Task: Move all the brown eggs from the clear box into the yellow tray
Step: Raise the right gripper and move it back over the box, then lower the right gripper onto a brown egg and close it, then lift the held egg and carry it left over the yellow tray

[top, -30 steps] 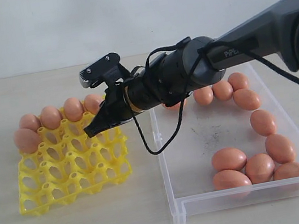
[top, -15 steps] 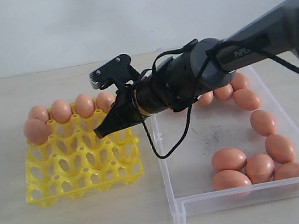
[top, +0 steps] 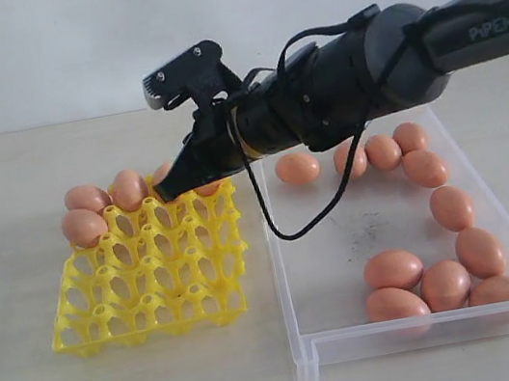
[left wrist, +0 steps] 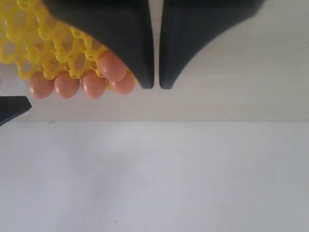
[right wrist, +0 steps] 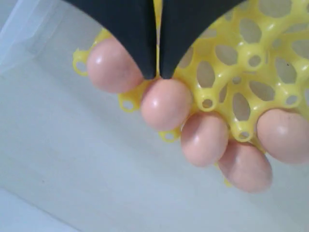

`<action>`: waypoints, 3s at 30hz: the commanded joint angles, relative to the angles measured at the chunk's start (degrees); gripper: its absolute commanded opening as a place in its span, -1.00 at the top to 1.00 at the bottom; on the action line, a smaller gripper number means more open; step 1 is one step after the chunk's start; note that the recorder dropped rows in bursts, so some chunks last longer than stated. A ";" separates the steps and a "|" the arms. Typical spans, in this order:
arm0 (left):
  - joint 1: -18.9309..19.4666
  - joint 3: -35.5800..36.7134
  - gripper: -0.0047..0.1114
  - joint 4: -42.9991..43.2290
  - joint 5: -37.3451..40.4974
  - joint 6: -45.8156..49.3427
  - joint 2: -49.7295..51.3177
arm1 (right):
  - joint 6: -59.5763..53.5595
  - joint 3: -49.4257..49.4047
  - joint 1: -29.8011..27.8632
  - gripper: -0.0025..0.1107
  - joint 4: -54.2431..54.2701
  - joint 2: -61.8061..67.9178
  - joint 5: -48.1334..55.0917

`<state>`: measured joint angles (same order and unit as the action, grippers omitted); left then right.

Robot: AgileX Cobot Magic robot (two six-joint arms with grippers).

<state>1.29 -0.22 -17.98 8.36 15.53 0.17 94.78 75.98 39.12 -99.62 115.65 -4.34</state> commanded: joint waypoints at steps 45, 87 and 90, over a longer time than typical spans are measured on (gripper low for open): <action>0.12 0.22 0.85 -0.30 -0.83 0.01 -0.17 | -106.41 -0.71 -23.24 0.01 101.27 -7.15 61.32; 0.12 0.22 0.85 -0.30 -0.83 0.01 -0.17 | -114.34 -8.21 -22.43 0.96 116.92 -12.13 28.41; 0.12 0.22 0.85 -0.30 -0.83 0.01 -0.17 | -119.72 -12.76 -22.43 0.96 123.44 -16.05 22.04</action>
<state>1.29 -0.22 -17.98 8.36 15.53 0.17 -19.94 66.30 16.78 18.61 102.69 23.33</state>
